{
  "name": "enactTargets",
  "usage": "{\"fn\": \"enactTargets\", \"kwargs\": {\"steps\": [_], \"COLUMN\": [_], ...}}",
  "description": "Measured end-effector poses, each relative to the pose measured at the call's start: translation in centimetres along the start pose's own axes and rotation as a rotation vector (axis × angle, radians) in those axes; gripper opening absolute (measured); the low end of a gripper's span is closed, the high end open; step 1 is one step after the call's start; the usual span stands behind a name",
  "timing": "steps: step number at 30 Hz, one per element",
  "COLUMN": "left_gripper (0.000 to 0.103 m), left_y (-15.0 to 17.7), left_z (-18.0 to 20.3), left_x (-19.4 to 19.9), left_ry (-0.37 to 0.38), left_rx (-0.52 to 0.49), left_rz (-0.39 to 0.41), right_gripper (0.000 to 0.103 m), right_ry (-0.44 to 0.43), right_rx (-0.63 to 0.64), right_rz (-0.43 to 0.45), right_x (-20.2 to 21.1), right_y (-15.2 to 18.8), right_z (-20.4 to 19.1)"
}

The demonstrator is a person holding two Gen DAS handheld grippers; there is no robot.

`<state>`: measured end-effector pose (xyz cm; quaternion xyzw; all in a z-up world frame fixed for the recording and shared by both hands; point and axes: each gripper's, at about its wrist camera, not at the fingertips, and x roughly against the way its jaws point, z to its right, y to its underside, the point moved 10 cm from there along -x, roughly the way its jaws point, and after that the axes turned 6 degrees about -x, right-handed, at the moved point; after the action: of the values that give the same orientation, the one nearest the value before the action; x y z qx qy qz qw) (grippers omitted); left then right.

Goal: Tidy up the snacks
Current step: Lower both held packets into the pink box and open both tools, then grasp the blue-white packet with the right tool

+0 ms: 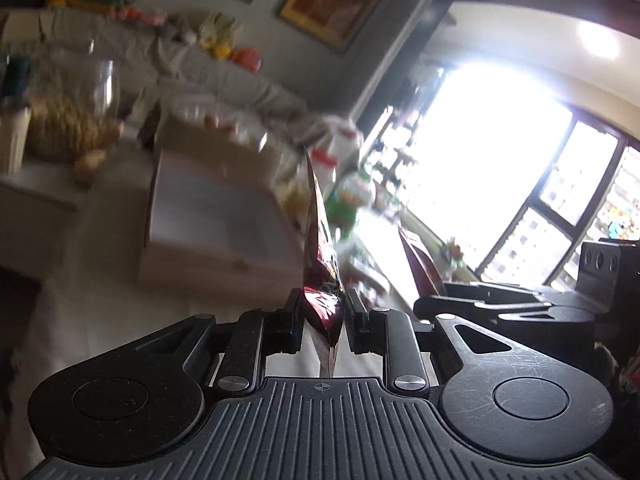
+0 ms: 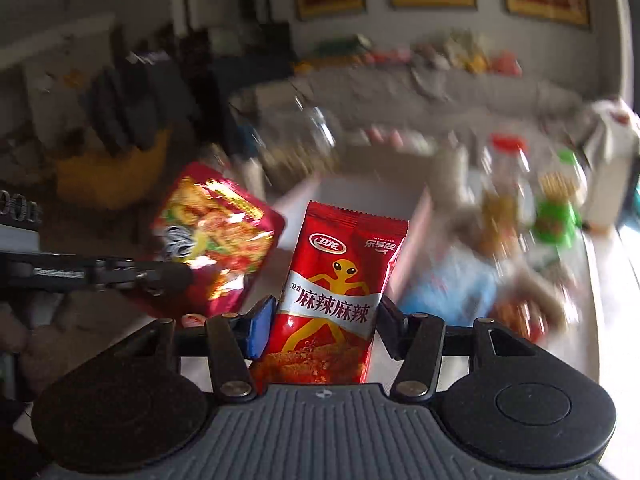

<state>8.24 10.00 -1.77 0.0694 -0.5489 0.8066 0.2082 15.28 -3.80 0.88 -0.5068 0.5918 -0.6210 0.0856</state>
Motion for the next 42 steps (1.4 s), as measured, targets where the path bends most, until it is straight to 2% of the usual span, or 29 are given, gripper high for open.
{"fn": "enactTargets", "kwargs": {"steps": [4, 7, 11, 13, 15, 17, 18, 20, 23, 25, 28, 30, 32, 34, 37, 40, 42], "left_gripper": [0.025, 0.025, 0.026, 0.026, 0.027, 0.027, 0.027, 0.027, 0.027, 0.027, 0.027, 0.028, 0.028, 0.028, 0.027, 0.027, 0.027], "left_y": [-5.9, -10.3, -13.5, -13.4, -12.2, -10.7, -10.3, -9.6, -8.6, -7.7, -5.9, -4.0, -1.6, 0.5, 2.3, 3.1, 3.3], "left_z": [-0.7, -2.6, -6.4, -9.3, -12.6, -14.9, -15.5, -15.8, -14.5, -12.2, -7.8, -5.4, -3.8, -3.0, -3.6, -4.5, -4.6], "left_x": [-0.2, -2.6, -8.2, -12.2, -15.8, -17.4, -17.7, -17.1, -14.7, -13.8, -12.7, -13.0, -14.0, -15.0, -16.1, -16.3, -16.3], "left_ry": [-0.051, -0.071, -0.019, -0.019, -0.092, -0.139, -0.139, -0.152, -0.193, -0.137, 0.003, 0.080, 0.104, 0.078, 0.001, -0.032, -0.036], "left_rx": [-0.066, -0.018, 0.133, 0.203, 0.226, 0.237, 0.245, 0.233, 0.160, 0.119, 0.062, 0.032, 0.018, -0.012, -0.028, 0.010, 0.054], "left_rz": [0.108, 0.144, 0.129, 0.063, 0.014, -0.019, -0.026, -0.017, 0.016, 0.011, -0.030, -0.089, -0.179, -0.242, -0.279, -0.284, -0.270], "right_gripper": [0.054, 0.054, 0.056, 0.078, 0.079, 0.079, 0.079, 0.079, 0.079, 0.079, 0.079, 0.079, 0.079, 0.079, 0.080, 0.085, 0.086], "right_ry": [-0.018, 0.004, 0.038, 0.033, 0.084, 0.143, 0.167, 0.222, 0.271, 0.289, 0.314, 0.303, 0.297, 0.297, 0.280, 0.259, 0.252], "right_rx": [0.036, 0.043, -0.050, -0.084, -0.115, -0.123, -0.119, -0.115, -0.148, -0.168, -0.161, -0.158, -0.162, -0.184, -0.249, -0.308, -0.314], "right_rz": [0.060, 0.090, 0.089, 0.057, 0.030, 0.012, 0.019, 0.021, -0.009, -0.043, -0.076, -0.098, -0.121, -0.137, -0.139, -0.127, -0.116], "right_x": [-1.0, -2.8, -7.8, -11.1, -13.8, -15.1, -15.1, -14.9, -14.8, -14.4, -14.4, -14.7, -15.3, -16.0, -16.7, -17.3, -17.6], "right_y": [-5.6, -10.0, -14.9, -15.9, -16.1, -15.3, -14.8, -13.3, -10.2, -7.5, -3.8, -1.6, 0.2, 1.4, 2.2, 2.4, 2.5], "right_z": [-1.0, -0.3, 1.9, 3.2, 5.4, 7.5, 8.4, 10.7, 14.1, 15.8, 17.1, 17.1, 16.9, 17.0, 17.1, 17.3, 17.0]}}
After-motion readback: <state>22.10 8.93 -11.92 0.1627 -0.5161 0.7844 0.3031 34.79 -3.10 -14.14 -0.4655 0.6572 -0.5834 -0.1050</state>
